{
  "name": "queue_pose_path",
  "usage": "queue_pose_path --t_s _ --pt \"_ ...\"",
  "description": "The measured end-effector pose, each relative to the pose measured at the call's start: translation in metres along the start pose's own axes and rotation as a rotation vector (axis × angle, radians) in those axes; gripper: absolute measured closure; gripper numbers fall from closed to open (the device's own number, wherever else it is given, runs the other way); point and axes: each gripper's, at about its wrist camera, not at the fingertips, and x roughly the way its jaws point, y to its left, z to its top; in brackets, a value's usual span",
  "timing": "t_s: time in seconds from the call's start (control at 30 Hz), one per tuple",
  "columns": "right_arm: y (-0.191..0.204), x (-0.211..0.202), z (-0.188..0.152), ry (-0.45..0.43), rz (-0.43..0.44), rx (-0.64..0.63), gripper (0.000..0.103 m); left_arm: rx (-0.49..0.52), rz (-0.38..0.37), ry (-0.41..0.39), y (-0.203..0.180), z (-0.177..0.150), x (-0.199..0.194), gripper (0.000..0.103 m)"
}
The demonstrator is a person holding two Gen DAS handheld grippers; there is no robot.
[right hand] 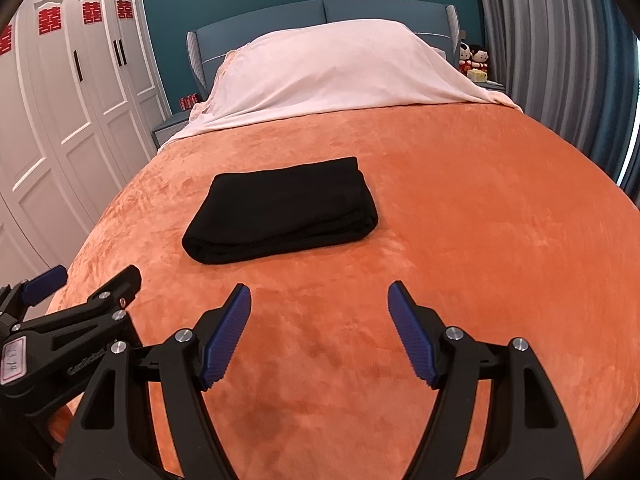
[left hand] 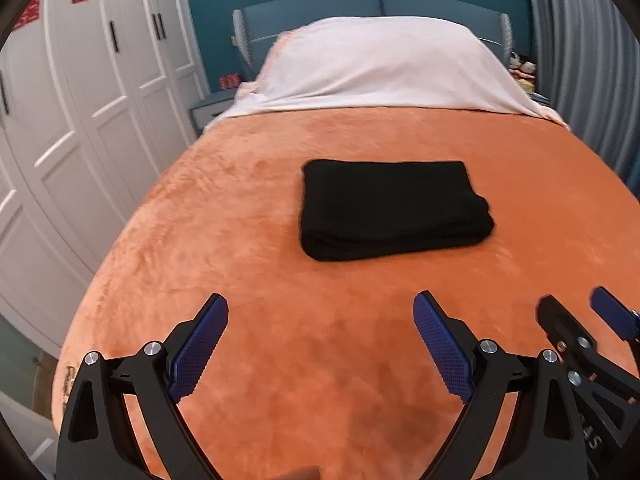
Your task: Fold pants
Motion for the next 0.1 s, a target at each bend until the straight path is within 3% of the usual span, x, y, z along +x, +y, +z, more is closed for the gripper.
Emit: queue_pose_path --t_s 0.1 --pt "-0.0011 -0.0056 -0.0030 0.003 -0.002 -0.001 0.034 0.007 0.007 0.003 -0.0009 -0.0063 -0.0064 0.011"
